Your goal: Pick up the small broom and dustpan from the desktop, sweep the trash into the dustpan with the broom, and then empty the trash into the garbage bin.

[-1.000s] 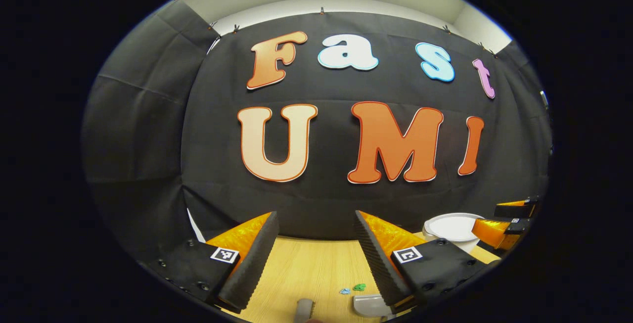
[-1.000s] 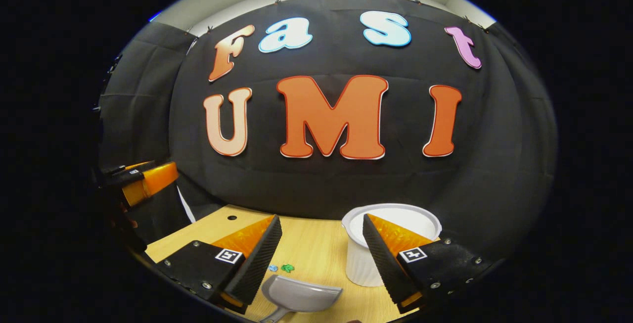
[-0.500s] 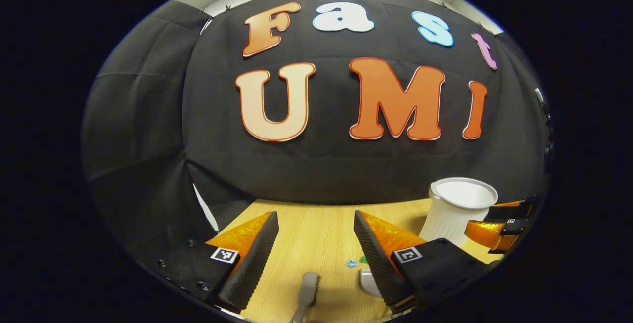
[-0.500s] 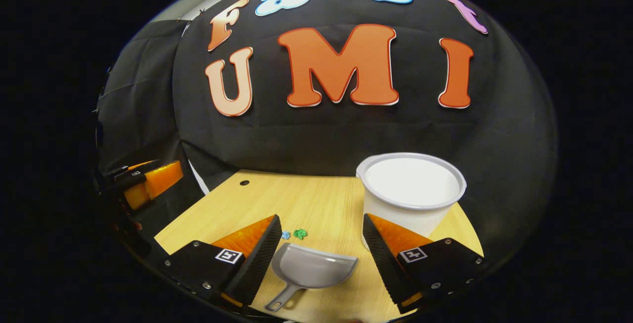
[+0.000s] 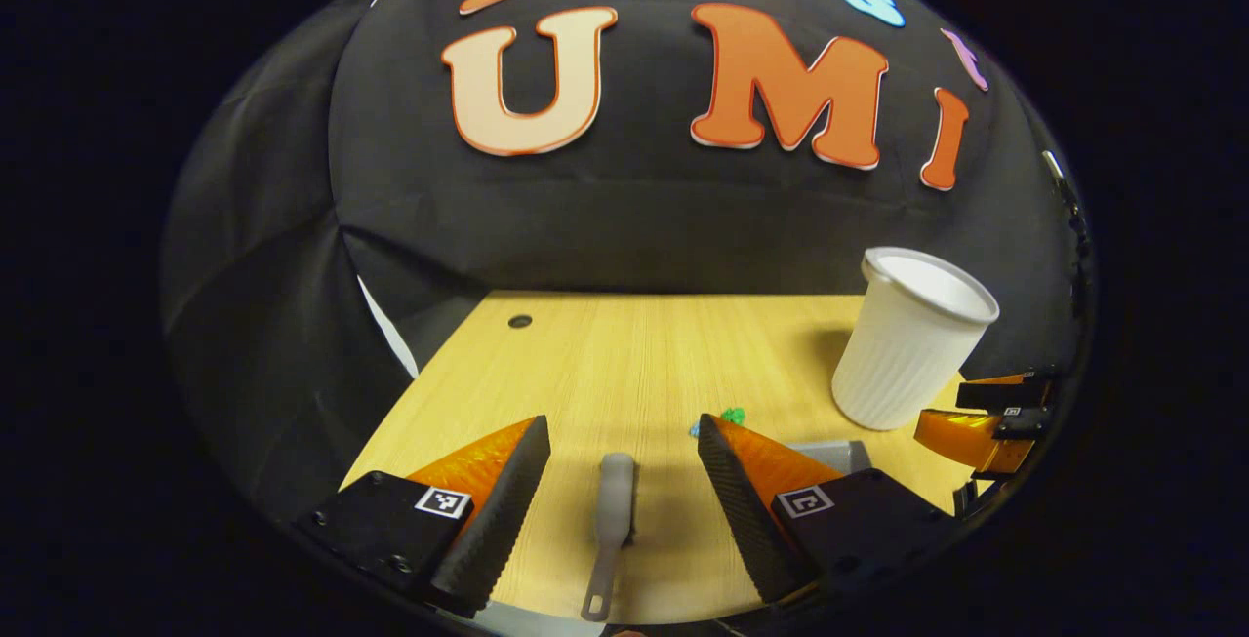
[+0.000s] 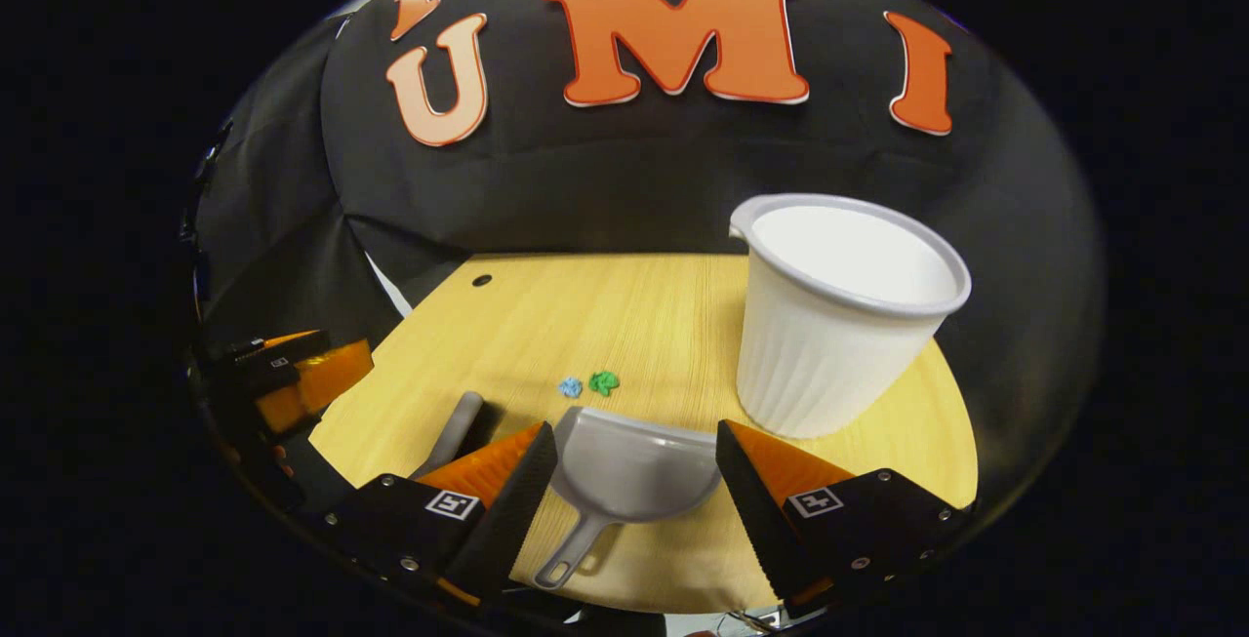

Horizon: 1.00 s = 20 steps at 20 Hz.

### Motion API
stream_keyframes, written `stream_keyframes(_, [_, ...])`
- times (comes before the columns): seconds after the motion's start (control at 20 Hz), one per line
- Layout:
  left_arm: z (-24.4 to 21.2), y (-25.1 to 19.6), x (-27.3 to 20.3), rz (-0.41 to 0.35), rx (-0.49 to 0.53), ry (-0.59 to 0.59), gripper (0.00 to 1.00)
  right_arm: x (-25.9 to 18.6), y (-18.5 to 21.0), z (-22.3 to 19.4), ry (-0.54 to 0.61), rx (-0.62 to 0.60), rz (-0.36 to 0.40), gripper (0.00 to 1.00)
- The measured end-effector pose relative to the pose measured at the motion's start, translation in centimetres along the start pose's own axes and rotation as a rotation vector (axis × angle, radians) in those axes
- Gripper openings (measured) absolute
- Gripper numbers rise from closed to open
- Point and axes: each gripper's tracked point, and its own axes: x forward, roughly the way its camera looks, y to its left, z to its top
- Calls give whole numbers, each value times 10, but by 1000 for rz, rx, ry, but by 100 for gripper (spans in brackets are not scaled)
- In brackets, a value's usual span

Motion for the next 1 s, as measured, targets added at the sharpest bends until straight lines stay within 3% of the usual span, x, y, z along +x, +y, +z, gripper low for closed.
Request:
stream_keyframes(0.35, [-76,8,30,-56,-36,287,98,27,13,-72,229,40,-15,98])
stream_keyframes(0.75, [-140,15,45,-124,-5,545,99,38,31,-127,426,124,-22,98])
stream_keyframes(1.0, [-156,14,49,-161,20,655,99,53,30,-151,503,160,-62,97])
